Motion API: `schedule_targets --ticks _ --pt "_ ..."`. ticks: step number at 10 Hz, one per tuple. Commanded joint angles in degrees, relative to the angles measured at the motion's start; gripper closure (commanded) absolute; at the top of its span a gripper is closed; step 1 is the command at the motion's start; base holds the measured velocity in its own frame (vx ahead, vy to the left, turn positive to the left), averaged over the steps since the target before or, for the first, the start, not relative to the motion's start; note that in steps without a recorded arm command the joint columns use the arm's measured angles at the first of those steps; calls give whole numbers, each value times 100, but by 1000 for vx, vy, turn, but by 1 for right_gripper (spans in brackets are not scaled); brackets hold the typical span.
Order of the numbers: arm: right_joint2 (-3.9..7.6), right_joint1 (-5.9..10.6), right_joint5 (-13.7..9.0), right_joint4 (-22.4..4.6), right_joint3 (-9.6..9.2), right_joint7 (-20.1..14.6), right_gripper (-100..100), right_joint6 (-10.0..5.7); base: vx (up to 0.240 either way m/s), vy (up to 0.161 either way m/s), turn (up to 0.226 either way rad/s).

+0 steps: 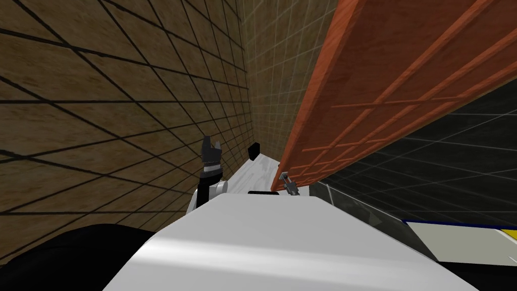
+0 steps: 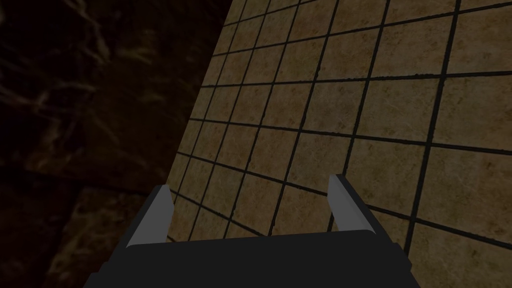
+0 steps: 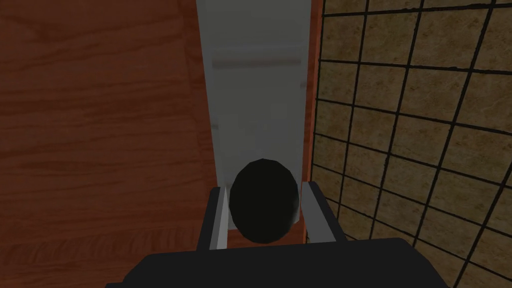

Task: Push the door open

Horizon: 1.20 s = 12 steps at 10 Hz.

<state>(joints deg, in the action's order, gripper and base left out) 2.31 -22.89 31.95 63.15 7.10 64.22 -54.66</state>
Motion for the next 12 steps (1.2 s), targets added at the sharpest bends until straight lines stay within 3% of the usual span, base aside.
schedule_targets --ticks 1,4,12 --pt "9 -9 -7 6 14 1 100 -8 -27 -8 -1" --pt "9 -9 -7 6 14 1 100 -8 -16 -2 -5" --pt "87 136 -447 -115 -1 -990 100 42 -2 -4 49"
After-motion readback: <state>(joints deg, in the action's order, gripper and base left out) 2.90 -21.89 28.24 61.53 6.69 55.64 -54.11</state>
